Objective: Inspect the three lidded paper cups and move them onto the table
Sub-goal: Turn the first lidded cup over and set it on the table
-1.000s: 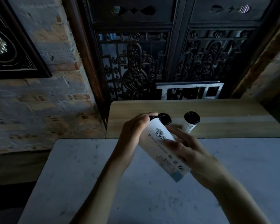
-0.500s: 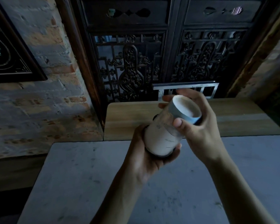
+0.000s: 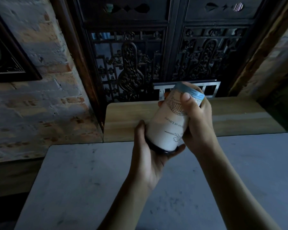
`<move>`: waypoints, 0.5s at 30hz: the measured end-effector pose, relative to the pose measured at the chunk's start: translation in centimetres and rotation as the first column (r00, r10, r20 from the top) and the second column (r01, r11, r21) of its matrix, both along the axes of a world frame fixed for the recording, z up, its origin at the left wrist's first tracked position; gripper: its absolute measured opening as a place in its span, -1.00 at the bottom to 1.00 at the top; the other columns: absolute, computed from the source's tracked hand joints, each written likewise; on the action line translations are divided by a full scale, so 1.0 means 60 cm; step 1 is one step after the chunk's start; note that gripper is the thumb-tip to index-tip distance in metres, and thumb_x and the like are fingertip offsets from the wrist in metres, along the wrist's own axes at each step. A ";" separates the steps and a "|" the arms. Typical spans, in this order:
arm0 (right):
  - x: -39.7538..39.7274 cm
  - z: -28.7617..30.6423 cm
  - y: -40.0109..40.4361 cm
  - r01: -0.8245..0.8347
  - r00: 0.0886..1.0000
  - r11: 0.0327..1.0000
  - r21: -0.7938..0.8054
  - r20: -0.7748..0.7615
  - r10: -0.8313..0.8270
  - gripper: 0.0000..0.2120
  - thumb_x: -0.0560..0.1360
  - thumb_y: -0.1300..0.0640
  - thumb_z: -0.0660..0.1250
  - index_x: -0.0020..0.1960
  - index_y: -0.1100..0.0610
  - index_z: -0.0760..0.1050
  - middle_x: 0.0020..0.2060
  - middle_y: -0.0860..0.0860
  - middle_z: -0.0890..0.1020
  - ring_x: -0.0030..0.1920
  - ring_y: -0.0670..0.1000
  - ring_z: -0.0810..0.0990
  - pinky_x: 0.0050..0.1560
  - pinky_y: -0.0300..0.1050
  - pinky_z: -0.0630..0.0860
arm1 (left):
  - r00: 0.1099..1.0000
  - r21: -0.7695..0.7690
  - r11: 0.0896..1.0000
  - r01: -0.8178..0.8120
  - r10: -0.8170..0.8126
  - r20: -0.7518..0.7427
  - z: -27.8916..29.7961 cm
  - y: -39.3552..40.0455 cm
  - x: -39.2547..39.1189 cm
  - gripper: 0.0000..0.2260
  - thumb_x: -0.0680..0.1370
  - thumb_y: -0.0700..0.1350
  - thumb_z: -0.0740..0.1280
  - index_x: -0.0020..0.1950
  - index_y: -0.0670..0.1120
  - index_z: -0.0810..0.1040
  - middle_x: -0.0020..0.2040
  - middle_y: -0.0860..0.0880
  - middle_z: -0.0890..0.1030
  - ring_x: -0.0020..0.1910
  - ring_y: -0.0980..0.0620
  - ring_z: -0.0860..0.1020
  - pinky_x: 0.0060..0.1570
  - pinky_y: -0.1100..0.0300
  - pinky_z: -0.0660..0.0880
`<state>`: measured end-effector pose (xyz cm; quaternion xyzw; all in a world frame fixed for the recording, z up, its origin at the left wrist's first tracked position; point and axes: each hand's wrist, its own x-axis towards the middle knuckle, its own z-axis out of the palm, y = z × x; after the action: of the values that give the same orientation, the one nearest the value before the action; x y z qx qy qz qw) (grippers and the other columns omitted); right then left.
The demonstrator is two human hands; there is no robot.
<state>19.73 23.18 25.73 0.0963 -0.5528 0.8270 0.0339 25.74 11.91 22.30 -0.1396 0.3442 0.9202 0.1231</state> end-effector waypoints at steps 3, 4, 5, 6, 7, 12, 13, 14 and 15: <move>0.000 -0.003 -0.007 0.077 0.996 0.997 -0.018 0.048 -0.076 -0.11 0.30 -0.20 0.64 0.33 0.40 0.43 0.10 0.49 0.56 0.08 0.32 0.61 0.22 0.45 0.54 | 0.997 -0.106 0.992 -0.066 0.062 -0.041 0.005 0.007 0.001 -0.45 0.69 0.22 0.03 0.40 -0.12 0.56 0.25 -0.18 0.71 0.17 -0.09 0.71 0.02 -0.09 0.69; 0.001 -0.003 -0.007 0.086 0.995 0.996 -0.019 0.055 -0.085 -0.15 0.33 -0.15 0.62 0.33 0.41 0.43 0.12 0.52 0.55 0.07 0.31 0.61 0.23 0.48 0.52 | 0.997 -0.121 0.990 -0.072 0.068 -0.038 0.004 0.008 0.001 -0.45 0.69 0.22 0.03 0.40 -0.12 0.56 0.24 -0.18 0.71 0.13 -0.09 0.72 -0.02 -0.07 0.70; 0.000 -0.003 -0.004 0.091 0.994 0.996 -0.014 0.060 -0.090 -0.21 0.34 -0.12 0.61 0.31 0.38 0.44 0.12 0.53 0.55 0.06 0.30 0.61 0.22 0.51 0.51 | 0.998 -0.127 0.990 -0.069 0.066 -0.024 0.006 0.008 0.001 -0.44 0.69 0.22 0.04 0.40 -0.13 0.56 0.22 -0.20 0.71 0.07 -0.09 0.73 -0.09 -0.04 0.70; -0.002 -0.001 0.000 0.081 0.995 0.997 -0.005 0.058 -0.081 -0.27 0.34 -0.11 0.61 0.29 0.34 0.47 0.07 0.50 0.56 0.06 0.29 0.60 0.22 0.53 0.49 | 0.998 -0.125 0.991 -0.057 0.057 -0.001 0.007 0.007 0.001 -0.42 0.67 0.24 0.05 0.38 -0.15 0.57 0.19 -0.22 0.71 0.02 -0.10 0.72 -0.17 0.00 0.69; -0.005 0.000 0.004 0.054 0.997 0.999 -0.001 0.048 -0.054 -0.33 0.34 -0.09 0.61 0.26 0.27 0.49 0.03 0.43 0.57 0.06 0.29 0.59 0.22 0.55 0.48 | 0.999 -0.103 0.994 -0.030 0.032 0.024 0.009 0.005 0.001 -0.40 0.66 0.26 0.07 0.33 -0.17 0.60 0.13 -0.24 0.71 -0.05 -0.12 0.70 -0.23 0.03 0.67; -0.008 0.014 0.023 -0.161 0.987 0.986 -0.046 0.020 0.162 -0.13 0.25 -0.22 0.67 0.33 0.25 0.44 0.02 0.22 0.68 0.02 0.26 0.67 0.09 0.25 0.63 | 0.976 0.113 0.976 0.185 -0.196 0.096 0.013 -0.008 -0.002 -0.33 0.61 0.29 0.15 0.41 -0.23 0.54 -0.03 -0.28 0.71 -0.22 -0.25 0.70 -0.38 0.08 0.67; -0.006 0.016 0.023 -0.175 0.984 0.983 -0.051 0.029 0.176 -0.12 0.26 -0.22 0.66 0.34 0.27 0.43 0.00 0.19 0.70 -0.01 0.23 0.70 0.04 0.18 0.66 | 0.972 0.126 0.972 0.197 -0.210 0.102 0.012 -0.008 -0.002 -0.31 0.60 0.30 0.15 0.45 -0.23 0.51 -0.01 -0.29 0.71 -0.21 -0.26 0.71 -0.38 0.08 0.67; -0.005 0.015 0.022 -0.175 0.984 0.983 -0.056 0.034 0.177 -0.13 0.27 -0.22 0.65 0.33 0.29 0.43 -0.02 0.17 0.71 -0.03 0.20 0.72 0.00 0.15 0.67 | 0.973 0.126 0.973 0.195 -0.207 0.098 0.011 -0.007 -0.001 -0.30 0.61 0.31 0.15 0.45 -0.24 0.50 0.00 -0.29 0.70 -0.20 -0.27 0.71 -0.37 0.07 0.68; -0.005 0.015 0.022 -0.164 0.985 0.985 -0.059 0.035 0.166 -0.14 0.28 -0.23 0.64 0.32 0.31 0.44 -0.04 0.16 0.72 -0.05 0.18 0.73 -0.02 0.13 0.68 | 0.978 0.115 0.977 0.180 -0.190 0.086 0.010 -0.004 0.001 -0.31 0.61 0.31 0.14 0.43 -0.23 0.52 0.00 -0.29 0.71 -0.18 -0.26 0.71 -0.35 0.06 0.69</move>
<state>19.45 24.48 26.60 0.1242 -0.5200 0.8440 -0.0432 25.79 11.65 22.87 -0.1446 0.2997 0.9140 0.2321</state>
